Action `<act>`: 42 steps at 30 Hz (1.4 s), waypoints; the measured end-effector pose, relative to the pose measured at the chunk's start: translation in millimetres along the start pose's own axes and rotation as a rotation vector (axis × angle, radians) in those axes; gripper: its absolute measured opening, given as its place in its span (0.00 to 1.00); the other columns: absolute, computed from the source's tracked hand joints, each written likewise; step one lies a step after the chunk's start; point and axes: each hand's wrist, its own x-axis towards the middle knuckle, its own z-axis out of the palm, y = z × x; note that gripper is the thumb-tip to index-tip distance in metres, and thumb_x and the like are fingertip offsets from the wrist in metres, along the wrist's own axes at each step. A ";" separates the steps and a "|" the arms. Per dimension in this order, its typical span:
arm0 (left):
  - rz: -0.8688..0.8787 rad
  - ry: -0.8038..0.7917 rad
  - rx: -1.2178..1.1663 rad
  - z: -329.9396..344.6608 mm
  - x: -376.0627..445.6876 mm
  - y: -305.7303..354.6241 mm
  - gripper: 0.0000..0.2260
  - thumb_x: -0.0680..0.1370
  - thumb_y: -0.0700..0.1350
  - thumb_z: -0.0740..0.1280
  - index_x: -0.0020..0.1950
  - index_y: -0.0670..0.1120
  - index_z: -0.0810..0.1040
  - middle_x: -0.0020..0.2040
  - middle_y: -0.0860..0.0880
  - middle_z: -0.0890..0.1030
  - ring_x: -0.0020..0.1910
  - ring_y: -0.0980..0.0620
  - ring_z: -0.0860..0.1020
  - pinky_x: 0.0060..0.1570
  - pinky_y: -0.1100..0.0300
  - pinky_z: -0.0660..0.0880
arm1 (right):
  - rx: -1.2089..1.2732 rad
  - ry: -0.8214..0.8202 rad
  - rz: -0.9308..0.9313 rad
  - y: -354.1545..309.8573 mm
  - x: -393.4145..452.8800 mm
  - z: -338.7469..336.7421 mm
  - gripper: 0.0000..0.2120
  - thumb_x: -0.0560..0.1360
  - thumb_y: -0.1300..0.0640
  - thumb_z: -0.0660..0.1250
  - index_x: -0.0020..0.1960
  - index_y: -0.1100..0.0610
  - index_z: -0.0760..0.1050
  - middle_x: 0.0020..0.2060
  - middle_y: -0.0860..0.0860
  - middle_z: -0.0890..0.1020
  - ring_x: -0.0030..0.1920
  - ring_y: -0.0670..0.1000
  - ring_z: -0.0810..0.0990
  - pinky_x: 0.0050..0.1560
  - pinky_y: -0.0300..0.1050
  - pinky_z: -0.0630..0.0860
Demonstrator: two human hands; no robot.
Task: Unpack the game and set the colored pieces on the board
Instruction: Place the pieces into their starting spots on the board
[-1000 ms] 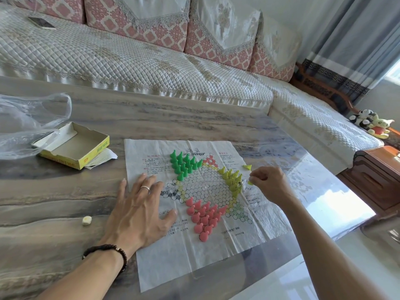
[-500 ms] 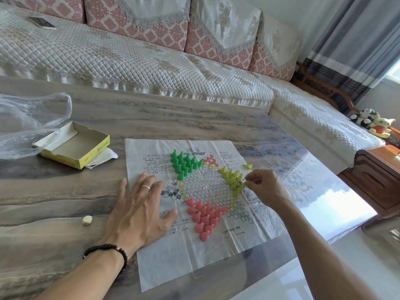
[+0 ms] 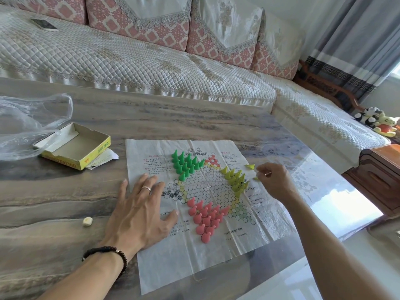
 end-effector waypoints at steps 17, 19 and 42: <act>-0.003 0.006 -0.011 0.8 0.2 0.3 0.36 0.71 0.67 0.50 0.75 0.52 0.60 0.78 0.51 0.57 0.78 0.53 0.47 0.75 0.45 0.43 | -0.291 -0.162 -0.051 4.2 42.4 21.8 0.17 0.72 0.64 0.65 0.59 0.54 0.80 0.53 0.54 0.84 0.50 0.54 0.82 0.50 0.52 0.80; -0.004 0.006 -0.001 0.6 0.2 0.3 0.36 0.71 0.68 0.50 0.76 0.52 0.59 0.78 0.51 0.57 0.78 0.53 0.46 0.75 0.45 0.42 | -0.252 -0.143 -0.051 5.3 40.4 18.6 0.17 0.72 0.66 0.64 0.57 0.54 0.81 0.54 0.53 0.84 0.51 0.54 0.82 0.49 0.51 0.80; -0.009 0.002 0.022 1.6 0.5 -0.6 0.35 0.72 0.69 0.51 0.75 0.52 0.60 0.77 0.52 0.58 0.78 0.53 0.48 0.75 0.44 0.45 | -0.057 -0.241 -0.132 -14.6 17.3 6.3 0.05 0.72 0.61 0.73 0.48 0.55 0.83 0.37 0.45 0.82 0.39 0.38 0.79 0.40 0.29 0.73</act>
